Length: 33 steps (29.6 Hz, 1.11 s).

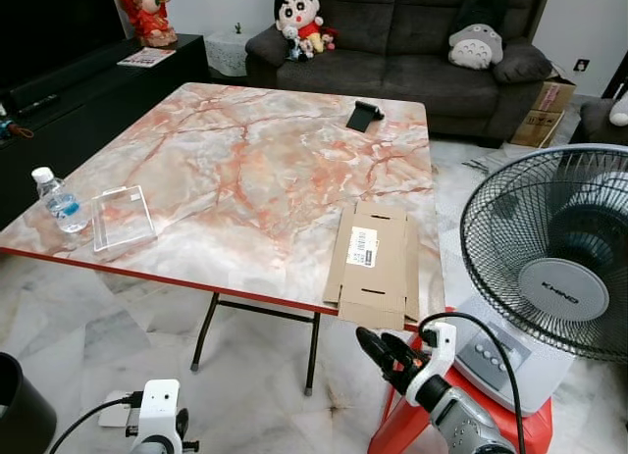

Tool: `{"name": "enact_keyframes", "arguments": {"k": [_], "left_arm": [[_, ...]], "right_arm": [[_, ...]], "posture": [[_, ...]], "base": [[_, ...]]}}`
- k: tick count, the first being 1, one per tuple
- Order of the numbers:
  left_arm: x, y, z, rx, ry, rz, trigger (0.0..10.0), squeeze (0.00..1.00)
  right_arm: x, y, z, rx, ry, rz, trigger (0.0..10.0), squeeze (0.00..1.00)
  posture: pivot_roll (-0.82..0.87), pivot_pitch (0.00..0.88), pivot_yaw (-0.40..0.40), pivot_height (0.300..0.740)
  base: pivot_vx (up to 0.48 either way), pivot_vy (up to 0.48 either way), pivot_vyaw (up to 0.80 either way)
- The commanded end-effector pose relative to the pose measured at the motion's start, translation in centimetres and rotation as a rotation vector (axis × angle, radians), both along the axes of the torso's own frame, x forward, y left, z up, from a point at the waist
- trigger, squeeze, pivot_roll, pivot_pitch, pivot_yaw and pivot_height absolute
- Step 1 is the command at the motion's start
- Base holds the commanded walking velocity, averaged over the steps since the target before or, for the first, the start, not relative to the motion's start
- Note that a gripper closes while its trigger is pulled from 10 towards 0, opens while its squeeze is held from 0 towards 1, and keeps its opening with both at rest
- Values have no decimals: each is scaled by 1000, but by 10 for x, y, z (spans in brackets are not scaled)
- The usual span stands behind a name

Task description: Picking trash to rubbish bin

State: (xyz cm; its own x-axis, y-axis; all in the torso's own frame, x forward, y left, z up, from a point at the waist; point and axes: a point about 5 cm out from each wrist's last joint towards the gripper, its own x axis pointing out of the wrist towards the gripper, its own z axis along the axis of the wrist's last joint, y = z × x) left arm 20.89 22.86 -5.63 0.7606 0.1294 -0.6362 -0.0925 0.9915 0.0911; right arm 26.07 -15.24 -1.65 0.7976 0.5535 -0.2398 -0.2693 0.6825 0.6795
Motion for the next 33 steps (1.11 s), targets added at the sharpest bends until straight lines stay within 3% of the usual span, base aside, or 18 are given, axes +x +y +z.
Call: {"name": "enact_keyframes", "arguments": {"k": [1, 6, 14, 17, 21, 27, 29, 33], "left_arm": [[1, 0, 0, -9, 6, 5, 10000, 0], [1, -1, 0, -10, 6, -4, 10000, 0], [1, -1, 0, -13, 12, -14, 10000, 0], [0, -1, -1, -13, 13, -19, 10000, 0], [0, -1, -1, -13, 15, -21, 10000, 0], [0, -2, -1, -14, 16, -24, 10000, 0], [0, -2, -1, -14, 17, -26, 10000, 0], [1, -2, -1, -13, 15, -26, 10000, 0]], "right_arm": [[-4, -3, -5, -65, 27, 10, 10000, 0], [-11, -4, -10, -73, 46, 24, 10000, 0], [-5, -3, 1, 62, -20, 43, 10000, 0], [-5, 1, 6, 137, -55, 107, 10000, 0], [-6, 2, 9, 161, -77, 148, 10000, 0], [2, -7, 13, 148, -93, 48, 10000, 0], [9, -13, 15, 91, -91, -31, 10000, 0], [12, -15, 16, 78, -84, -66, 10000, 0]], "posture": [[15, 0, -13, 740], [13, 0, -10, 740], [8, 0, -6, 740], [9, 0, -5, 740], [8, 0, -6, 740], [7, 0, -6, 740], [7, 0, -6, 740], [12, 0, -8, 740]], "base": [[0, 0, 0], [0, 0, 0], [0, 0, 0], [0, 0, 0], [0, 0, 0], [0, 0, 0], [0, 0, 0], [0, 0, 0]]}}
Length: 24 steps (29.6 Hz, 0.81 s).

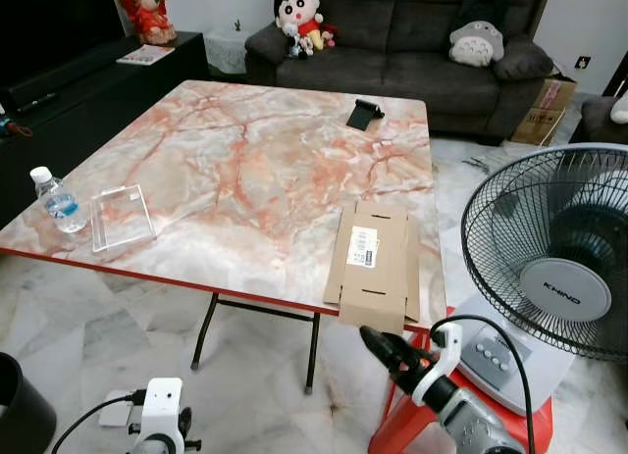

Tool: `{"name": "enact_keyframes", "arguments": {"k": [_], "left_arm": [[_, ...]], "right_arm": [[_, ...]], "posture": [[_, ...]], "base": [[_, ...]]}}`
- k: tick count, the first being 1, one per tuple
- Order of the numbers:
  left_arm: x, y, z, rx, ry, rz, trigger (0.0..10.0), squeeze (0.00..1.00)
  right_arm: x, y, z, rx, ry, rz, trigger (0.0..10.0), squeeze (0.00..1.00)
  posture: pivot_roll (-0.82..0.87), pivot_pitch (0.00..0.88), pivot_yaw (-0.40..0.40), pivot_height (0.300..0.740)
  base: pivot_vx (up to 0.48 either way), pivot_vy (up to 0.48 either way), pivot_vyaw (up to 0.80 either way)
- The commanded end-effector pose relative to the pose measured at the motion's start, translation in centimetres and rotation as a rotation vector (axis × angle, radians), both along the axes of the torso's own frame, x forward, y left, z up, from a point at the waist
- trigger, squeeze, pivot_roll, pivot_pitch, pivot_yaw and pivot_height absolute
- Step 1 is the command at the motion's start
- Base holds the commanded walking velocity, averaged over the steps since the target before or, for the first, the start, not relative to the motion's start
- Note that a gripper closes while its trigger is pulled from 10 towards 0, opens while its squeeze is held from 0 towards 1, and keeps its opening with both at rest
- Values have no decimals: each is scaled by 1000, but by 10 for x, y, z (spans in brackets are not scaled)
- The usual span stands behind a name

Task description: Picking trash to rubbish bin

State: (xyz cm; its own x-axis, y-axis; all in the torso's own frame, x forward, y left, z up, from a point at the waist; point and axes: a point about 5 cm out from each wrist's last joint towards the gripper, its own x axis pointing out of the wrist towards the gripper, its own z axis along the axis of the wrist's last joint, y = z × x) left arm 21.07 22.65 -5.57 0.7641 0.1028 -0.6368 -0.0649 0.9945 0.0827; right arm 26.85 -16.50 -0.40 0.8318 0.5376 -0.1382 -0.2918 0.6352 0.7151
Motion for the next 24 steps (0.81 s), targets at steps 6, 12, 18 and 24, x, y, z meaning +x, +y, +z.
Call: {"name": "enact_keyframes", "arguments": {"k": [6, 12, 18, 24], "left_arm": [[0, 0, -1, -6, 10, 8, 10000, 0], [0, 1, 0, -7, 10, 11, 10000, 0], [0, 0, -1, -9, 11, 9, 10000, 0], [0, 0, -1, -12, 12, 8, 10000, 0]], "right_arm": [[6, 2, 5, 14, -19, -25, 10000, 0], [5, 6, 5, 37, -21, -19, 10000, 0], [-1, 12, 4, 72, -36, 97, 10000, 0], [-5, 15, 5, 107, -54, 162, 10000, 0]], "posture": [[11, 0, -8, 740], [13, 0, -8, 740], [9, 0, -7, 740], [7, 0, -7, 740]], "base": [[0, 0, 0], [0, 0, 0], [0, 0, 0], [0, 0, 0]]}}
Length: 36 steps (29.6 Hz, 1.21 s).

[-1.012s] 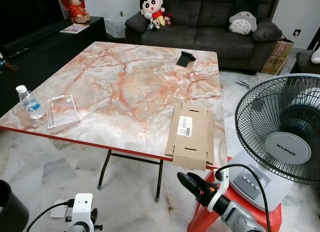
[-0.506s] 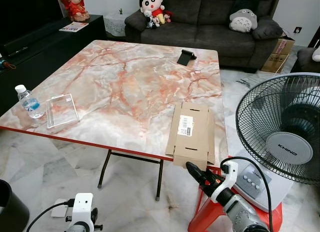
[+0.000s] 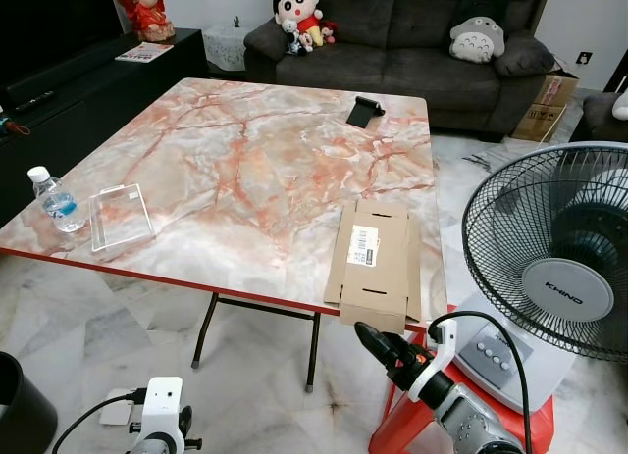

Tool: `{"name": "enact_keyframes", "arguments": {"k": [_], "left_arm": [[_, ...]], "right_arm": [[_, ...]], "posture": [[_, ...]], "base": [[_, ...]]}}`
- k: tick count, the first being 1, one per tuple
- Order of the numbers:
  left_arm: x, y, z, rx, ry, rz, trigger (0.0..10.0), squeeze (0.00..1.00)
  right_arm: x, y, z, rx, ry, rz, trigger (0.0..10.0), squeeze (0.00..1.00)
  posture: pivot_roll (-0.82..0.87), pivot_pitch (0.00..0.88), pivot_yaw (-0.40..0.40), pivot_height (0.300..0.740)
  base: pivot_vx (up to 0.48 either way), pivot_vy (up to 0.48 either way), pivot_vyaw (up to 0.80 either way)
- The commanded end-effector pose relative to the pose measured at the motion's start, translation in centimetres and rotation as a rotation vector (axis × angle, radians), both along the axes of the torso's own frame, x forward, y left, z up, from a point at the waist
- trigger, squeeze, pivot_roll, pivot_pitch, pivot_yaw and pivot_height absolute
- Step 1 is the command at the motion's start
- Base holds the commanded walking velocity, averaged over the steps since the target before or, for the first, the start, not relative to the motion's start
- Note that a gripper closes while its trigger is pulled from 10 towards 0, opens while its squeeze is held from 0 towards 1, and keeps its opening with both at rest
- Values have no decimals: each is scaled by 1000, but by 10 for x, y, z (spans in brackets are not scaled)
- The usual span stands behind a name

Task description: Picking trash to rubbish bin

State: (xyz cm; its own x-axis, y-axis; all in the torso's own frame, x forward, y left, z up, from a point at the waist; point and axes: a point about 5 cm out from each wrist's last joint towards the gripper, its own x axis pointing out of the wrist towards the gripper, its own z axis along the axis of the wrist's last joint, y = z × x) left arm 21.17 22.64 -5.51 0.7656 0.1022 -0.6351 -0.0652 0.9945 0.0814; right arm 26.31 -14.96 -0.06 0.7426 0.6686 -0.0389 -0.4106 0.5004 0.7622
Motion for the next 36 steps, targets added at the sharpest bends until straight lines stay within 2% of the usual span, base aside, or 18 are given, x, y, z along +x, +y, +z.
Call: {"name": "enact_keyframes", "arguments": {"k": [1, 16, 23, 26, 36], "left_arm": [[-1, 0, -1, -11, 15, 8, 10000, 0], [-1, -1, -1, -12, 13, 11, 10000, 0], [-1, -1, -1, -13, 12, 9, 10000, 0], [-1, -1, -1, -13, 12, 9, 10000, 0], [-1, -1, -1, -13, 10, 10, 10000, 0]], "right_arm": [[1, -1, 2, -1, -12, 6, 10000, 0], [4, -4, 2, -36, 2, -48, 10000, 0], [4, -3, 9, 70, -37, -14, 10000, 0], [3, -1, 10, 83, -49, 19, 10000, 0], [8, -5, 9, 29, -32, -46, 10000, 0]], "posture": [[7, 0, -7, 740], [9, 0, -11, 740], [8, 0, -9, 740], [8, 0, -9, 740], [8, 0, -10, 740]], "base": [[0, 0, 0], [0, 0, 0], [0, 0, 0], [0, 0, 0], [0, 0, 0]]}}
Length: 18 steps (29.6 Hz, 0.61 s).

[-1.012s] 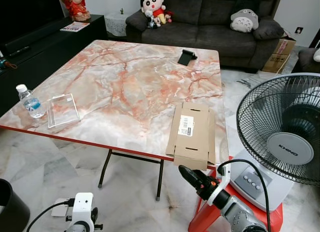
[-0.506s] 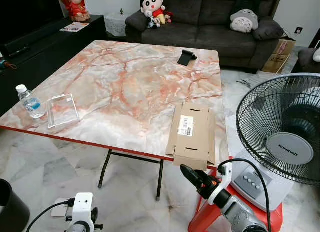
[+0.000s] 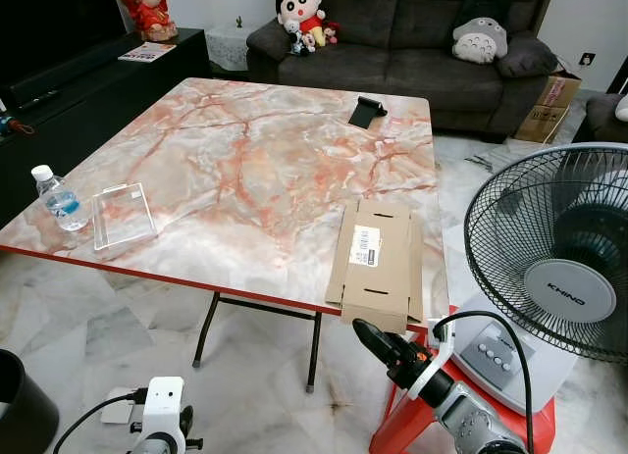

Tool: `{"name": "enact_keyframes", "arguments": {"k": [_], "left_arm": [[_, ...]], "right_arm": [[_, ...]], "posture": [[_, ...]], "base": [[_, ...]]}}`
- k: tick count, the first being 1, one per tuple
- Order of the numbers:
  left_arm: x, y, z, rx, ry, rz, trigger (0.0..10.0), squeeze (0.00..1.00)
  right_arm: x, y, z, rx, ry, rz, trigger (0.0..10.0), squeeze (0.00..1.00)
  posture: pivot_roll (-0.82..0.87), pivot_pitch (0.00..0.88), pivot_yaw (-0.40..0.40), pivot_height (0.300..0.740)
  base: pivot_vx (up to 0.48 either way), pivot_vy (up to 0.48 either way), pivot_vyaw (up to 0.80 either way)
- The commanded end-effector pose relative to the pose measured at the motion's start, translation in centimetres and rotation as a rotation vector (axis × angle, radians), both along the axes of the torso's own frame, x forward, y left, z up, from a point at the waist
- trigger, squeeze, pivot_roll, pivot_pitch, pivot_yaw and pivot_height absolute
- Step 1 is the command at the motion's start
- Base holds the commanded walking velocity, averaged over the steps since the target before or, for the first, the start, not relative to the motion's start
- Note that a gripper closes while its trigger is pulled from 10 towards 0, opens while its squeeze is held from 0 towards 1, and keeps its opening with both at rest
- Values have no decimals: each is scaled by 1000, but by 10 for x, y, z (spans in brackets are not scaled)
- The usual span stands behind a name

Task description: Picking trash to rubbish bin

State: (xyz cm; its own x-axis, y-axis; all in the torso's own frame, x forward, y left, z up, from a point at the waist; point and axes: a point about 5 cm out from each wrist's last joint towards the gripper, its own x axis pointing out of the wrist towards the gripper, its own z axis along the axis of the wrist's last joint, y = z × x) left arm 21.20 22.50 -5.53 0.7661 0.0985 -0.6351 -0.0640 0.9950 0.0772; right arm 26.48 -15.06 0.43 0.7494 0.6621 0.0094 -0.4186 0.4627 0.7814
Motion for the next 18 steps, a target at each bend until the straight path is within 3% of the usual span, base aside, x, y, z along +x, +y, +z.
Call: {"name": "enact_keyframes", "arguments": {"k": [1, 2, 3, 4, 5, 6, 18], "left_arm": [[-1, 0, -1, -9, 11, 11, 10000, 0], [-1, 0, -1, -9, 11, 11, 10000, 0], [-1, 0, -1, -9, 11, 11, 10000, 0], [-1, 0, -1, -9, 11, 12, 10000, 0], [-2, 0, -1, -9, 11, 12, 10000, 0], [-2, 0, -1, -9, 11, 11, 10000, 0], [-2, 0, -2, -10, 12, 12, 10000, 0]], "right_arm": [[6, -4, 4, -39, -10, -49, 10000, 0], [7, -5, 3, -56, -2, -63, 10000, 0], [8, -6, 1, -74, 14, -82, 7725, 0], [8, -7, 1, -78, 16, -87, 7725, 0], [8, -7, 1, -85, 18, -98, 6196, 0], [9, -8, 1, -86, 23, -113, 0, 0], [9, -5, -1, -83, 32, -126, 0, 0]], "posture": [[8, 0, -10, 740], [8, 0, -10, 740], [8, 0, -11, 740], [8, 0, -11, 740], [9, 0, -12, 740], [9, 0, -12, 740], [10, 0, -12, 740]], "base": [[0, 0, 0], [0, 0, 0], [0, 0, 0], [0, 0, 0], [0, 0, 0], [0, 0, 0], [0, 0, 0]]}}
